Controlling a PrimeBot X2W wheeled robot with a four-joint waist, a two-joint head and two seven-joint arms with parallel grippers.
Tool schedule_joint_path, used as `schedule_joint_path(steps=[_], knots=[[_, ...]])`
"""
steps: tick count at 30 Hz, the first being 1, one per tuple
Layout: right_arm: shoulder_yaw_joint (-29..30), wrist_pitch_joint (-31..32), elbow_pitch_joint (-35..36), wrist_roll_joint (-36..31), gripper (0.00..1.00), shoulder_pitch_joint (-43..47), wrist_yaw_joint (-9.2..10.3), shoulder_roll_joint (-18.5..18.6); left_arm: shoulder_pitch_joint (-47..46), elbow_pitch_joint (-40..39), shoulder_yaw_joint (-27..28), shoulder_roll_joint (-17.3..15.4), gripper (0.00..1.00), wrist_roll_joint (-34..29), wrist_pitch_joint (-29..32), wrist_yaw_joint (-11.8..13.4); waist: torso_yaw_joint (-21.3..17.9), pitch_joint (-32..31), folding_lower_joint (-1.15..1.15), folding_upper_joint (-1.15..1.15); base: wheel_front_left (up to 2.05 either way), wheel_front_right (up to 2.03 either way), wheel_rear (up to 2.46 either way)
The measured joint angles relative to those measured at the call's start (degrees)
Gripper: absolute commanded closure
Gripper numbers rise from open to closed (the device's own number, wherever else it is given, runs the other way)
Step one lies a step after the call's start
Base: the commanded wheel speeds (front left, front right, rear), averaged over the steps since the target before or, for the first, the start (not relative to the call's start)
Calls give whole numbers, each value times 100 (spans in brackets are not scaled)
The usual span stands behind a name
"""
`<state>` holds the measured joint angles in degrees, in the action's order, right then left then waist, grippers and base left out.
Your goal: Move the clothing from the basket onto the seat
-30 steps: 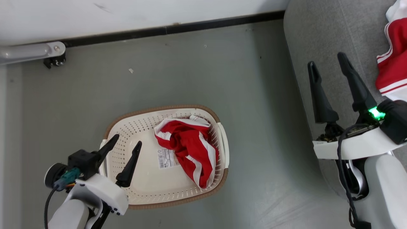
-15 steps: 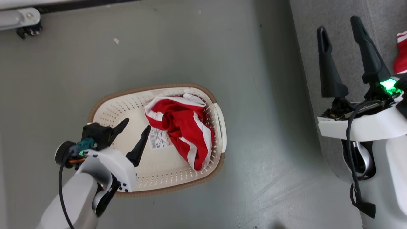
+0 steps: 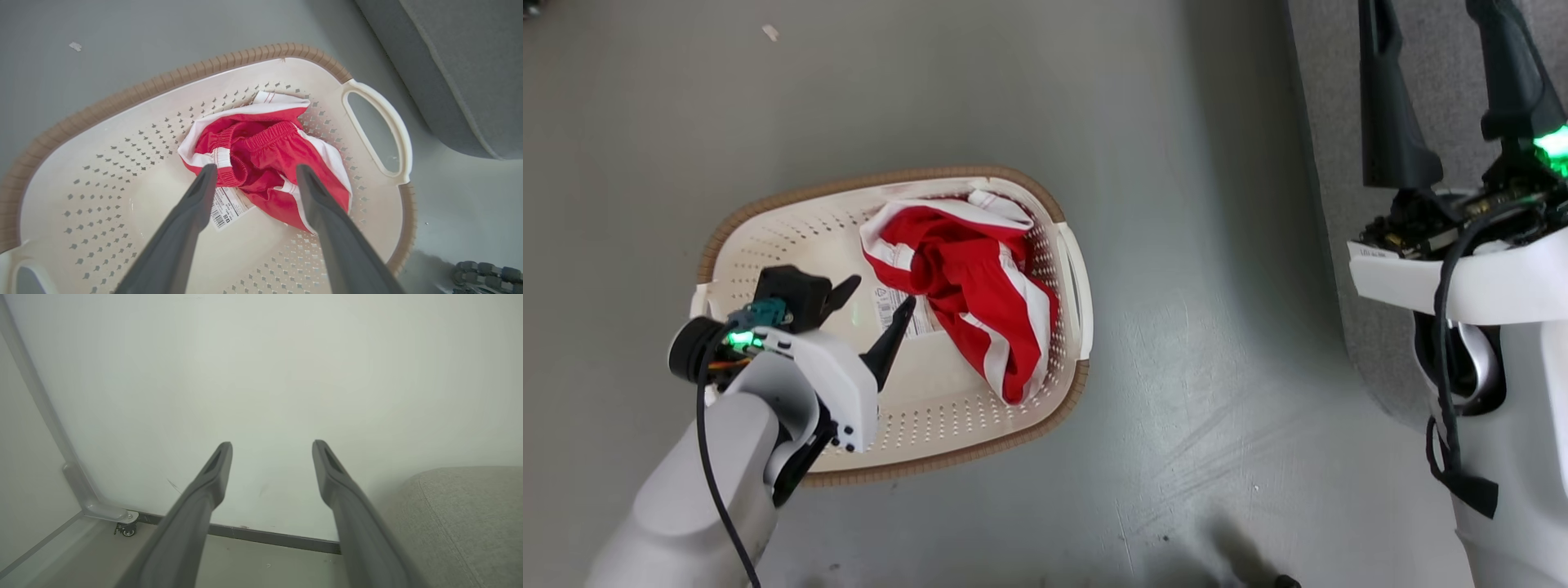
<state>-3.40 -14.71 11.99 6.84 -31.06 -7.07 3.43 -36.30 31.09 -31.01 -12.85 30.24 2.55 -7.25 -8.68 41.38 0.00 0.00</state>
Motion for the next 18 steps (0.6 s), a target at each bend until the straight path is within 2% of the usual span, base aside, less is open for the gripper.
schedule_joint_path(steps=[18], knots=[[-401, 0, 130, -94, 0, -713, 0, -1, -665, 263, -577, 172, 0, 149, 192, 0, -148, 647, 0, 0, 0, 0, 0]])
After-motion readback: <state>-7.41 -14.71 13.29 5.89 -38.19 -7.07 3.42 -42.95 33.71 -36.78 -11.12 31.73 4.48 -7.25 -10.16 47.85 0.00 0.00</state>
